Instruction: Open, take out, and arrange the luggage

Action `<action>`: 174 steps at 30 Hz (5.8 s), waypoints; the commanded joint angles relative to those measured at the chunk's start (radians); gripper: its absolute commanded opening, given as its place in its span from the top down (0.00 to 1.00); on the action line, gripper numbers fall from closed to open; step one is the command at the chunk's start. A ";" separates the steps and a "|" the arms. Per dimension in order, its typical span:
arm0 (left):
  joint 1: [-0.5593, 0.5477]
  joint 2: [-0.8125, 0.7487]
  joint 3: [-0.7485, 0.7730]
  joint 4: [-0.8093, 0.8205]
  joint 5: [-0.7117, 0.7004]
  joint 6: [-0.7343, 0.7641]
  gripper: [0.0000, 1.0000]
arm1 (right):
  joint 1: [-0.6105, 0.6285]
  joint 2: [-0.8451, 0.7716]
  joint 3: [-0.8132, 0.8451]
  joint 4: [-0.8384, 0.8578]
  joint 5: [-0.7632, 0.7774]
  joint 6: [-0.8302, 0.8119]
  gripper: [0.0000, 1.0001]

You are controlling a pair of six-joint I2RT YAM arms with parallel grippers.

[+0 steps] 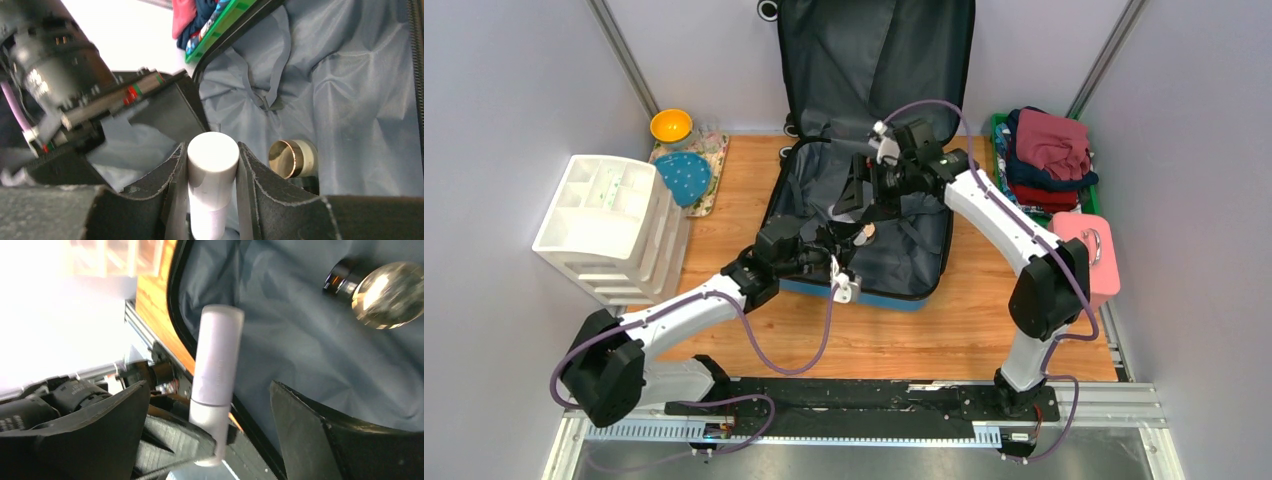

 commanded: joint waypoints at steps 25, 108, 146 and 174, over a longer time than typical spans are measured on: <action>0.715 -0.249 0.382 -0.186 -0.566 -1.079 1.00 | -0.382 -0.009 0.210 0.071 0.068 -0.155 0.03; 1.201 -0.145 0.447 -0.269 -0.235 -1.450 0.19 | -0.100 0.074 0.244 -0.259 0.232 -1.052 0.09; 0.809 -0.096 0.393 -0.751 0.203 -1.288 0.16 | 0.055 0.245 0.041 0.057 0.356 -1.060 0.03; 0.191 0.677 0.735 -0.577 -0.132 -1.189 0.14 | -0.373 -0.299 -0.086 -0.118 0.280 -0.813 0.01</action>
